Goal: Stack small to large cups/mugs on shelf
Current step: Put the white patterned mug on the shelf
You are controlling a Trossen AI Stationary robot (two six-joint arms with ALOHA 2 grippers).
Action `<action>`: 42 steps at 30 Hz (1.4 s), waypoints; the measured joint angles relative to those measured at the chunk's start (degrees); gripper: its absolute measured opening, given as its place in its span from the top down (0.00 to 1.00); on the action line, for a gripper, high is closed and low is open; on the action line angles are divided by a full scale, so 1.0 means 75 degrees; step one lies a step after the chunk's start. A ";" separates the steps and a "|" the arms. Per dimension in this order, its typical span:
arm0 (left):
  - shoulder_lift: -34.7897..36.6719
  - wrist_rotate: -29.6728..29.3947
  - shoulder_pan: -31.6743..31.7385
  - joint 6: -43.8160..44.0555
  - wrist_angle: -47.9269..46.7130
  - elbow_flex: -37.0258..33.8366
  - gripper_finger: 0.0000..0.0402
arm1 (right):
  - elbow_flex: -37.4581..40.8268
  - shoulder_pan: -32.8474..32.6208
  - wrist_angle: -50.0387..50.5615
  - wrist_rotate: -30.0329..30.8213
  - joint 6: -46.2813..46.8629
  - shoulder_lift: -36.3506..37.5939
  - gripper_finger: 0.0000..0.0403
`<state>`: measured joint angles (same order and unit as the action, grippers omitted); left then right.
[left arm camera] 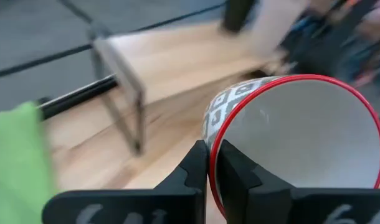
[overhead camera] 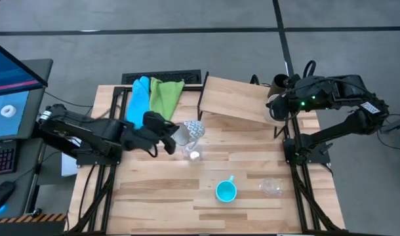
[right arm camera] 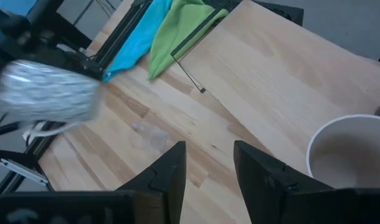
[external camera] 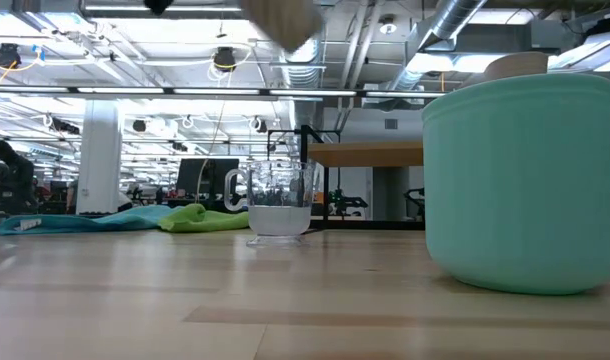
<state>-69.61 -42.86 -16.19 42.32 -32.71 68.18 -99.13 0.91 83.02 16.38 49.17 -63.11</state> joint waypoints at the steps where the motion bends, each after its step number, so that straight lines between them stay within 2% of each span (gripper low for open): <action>1: 0.0130 0.0226 0.0000 -0.0108 0.0148 0.0094 0.99 | 0.0000 0.0000 0.0000 -0.0003 -0.0061 0.0000 0.62; 5: 0.0562 0.1220 0.0006 -0.0360 0.0746 0.0407 0.98 | 0.0000 -0.0004 0.0000 0.0000 -0.0217 0.0000 0.62; 10: 0.1141 0.1589 -0.0128 -0.1022 0.2042 0.0583 0.99 | 0.0000 -0.0017 -0.0065 -0.0003 -0.0588 0.0000 0.62; 13: 0.1415 0.2070 -0.0123 -0.1595 0.2883 0.0609 0.99 | 0.0000 -0.0017 -0.0192 -0.0003 -0.0846 0.0000 0.62; 20: 0.1862 0.4595 -0.0134 -0.2877 0.4769 0.0609 0.99 | 0.0000 -0.0017 -0.0286 -0.0003 -0.1220 0.0000 0.62; 24: 0.1907 0.5648 -0.0120 -0.3403 0.5796 0.0609 0.99 | 0.0000 -0.0017 -0.0286 -0.0003 -0.1230 0.0000 0.62; 27: 0.1907 0.6762 -0.0118 -0.3708 0.6639 0.0609 0.99 | 0.0000 -0.0017 -0.0289 -0.0003 -0.1233 0.0000 0.62; 29: 0.1923 0.7139 -0.0140 -0.3839 0.6895 0.0609 0.99 | 0.0000 -0.0017 -0.0289 -0.0003 -0.1233 0.0000 0.62; 32: 0.1975 0.7313 -0.0128 -0.3935 0.6847 0.0609 0.99 | 0.0000 -0.0015 -0.0289 -0.0001 -0.1233 0.0000 0.62; 38: 0.1986 0.7144 -0.0130 -0.4240 0.6838 0.0609 0.99 | 0.0000 -0.0015 -0.0291 0.0009 -0.1233 0.0000 0.62; 42: 0.2010 0.5902 -0.0115 -0.4304 0.6307 0.0609 0.99 | 0.0000 -0.0015 -0.0306 0.0021 -0.1233 0.0000 0.62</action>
<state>-54.54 1.40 -17.05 10.04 14.59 72.75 -99.13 0.80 80.73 16.53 39.92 -63.11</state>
